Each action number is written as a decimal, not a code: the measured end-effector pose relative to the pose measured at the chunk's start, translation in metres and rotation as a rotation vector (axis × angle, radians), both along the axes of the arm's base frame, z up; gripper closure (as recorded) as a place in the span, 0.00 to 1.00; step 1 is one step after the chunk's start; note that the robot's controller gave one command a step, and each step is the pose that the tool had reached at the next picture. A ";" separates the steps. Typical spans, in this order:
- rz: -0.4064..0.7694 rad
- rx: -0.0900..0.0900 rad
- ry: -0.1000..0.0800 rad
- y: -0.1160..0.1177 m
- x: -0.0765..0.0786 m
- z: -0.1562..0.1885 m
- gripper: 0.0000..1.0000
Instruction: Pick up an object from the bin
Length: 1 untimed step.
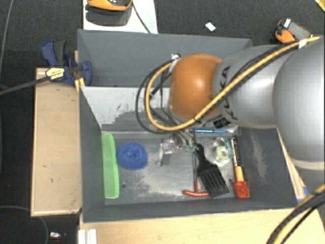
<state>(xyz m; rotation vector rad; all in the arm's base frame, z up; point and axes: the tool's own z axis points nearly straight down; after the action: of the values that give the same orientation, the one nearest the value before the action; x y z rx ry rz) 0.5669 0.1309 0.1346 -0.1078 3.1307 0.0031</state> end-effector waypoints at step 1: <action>-0.004 -0.001 0.007 0.041 0.001 -0.043 0.00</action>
Offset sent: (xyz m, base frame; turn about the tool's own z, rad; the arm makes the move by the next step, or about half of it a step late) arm -0.0028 0.0863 -0.0346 -0.0535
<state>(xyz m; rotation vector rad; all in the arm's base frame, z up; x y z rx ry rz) 0.5677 0.1715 0.0919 -0.1024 3.1374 0.0025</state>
